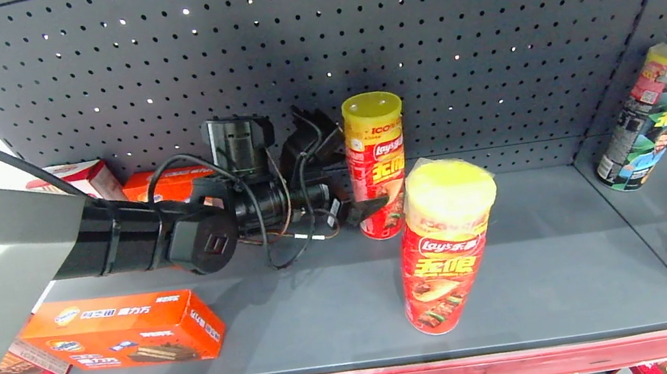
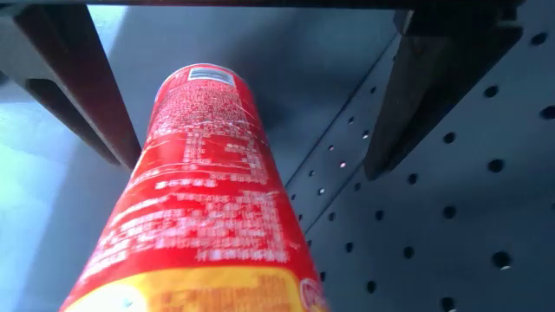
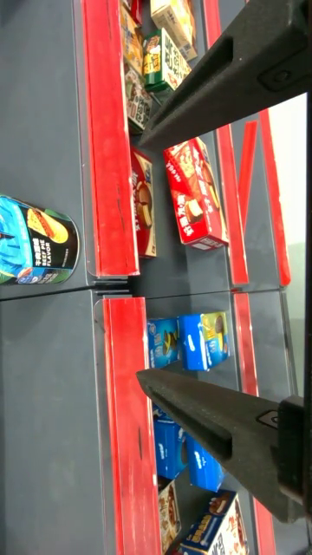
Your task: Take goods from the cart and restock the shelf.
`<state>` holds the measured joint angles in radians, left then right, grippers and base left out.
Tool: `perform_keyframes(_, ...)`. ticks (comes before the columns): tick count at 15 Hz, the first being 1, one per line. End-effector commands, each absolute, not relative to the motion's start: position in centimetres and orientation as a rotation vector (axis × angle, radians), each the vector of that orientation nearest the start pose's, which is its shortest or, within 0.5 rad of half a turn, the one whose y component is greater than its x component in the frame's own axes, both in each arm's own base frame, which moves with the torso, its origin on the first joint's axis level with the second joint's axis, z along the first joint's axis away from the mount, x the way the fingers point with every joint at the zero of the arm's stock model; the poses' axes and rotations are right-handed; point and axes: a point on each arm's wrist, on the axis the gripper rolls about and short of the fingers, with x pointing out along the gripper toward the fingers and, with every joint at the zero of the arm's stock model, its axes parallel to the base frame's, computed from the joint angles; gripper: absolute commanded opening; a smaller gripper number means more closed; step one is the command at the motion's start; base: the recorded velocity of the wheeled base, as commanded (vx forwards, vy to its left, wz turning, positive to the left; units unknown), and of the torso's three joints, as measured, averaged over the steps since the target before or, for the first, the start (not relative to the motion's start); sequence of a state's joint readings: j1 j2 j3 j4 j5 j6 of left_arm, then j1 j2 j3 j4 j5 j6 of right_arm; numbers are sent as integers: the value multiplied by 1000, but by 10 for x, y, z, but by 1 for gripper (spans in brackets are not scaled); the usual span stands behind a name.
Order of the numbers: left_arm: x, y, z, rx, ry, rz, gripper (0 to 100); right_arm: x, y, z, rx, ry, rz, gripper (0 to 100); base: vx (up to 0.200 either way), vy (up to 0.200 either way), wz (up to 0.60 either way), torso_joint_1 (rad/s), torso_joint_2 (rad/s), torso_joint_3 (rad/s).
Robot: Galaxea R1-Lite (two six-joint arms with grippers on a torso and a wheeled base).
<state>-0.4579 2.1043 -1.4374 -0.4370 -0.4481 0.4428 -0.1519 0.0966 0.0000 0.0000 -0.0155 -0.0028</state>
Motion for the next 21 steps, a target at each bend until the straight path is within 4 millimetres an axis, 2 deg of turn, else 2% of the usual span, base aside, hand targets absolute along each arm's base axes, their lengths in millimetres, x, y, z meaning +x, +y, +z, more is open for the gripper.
perform_keyframes(1,385,-199,188,412,32,-929,100,-15,2,77,4,98,-167,100,0,0,0,0,0,0)
perform_keyframes(5,376,-189,196,410,32,-916,100,-15,2,77,4,98,-167,100,0,0,0,0,0,0)
perform_keyframes(8,371,-184,190,410,51,-897,100,-15,2,77,4,98,-167,100,0,0,0,0,0,0)
perform_keyframes(12,374,-182,195,356,50,-788,100,-15,2,77,4,98,-167,100,0,0,0,0,0,0)
perform_keyframes(21,378,-175,193,350,69,-707,100,-15,2,77,4,98,-167,100,0,0,0,0,0,0)
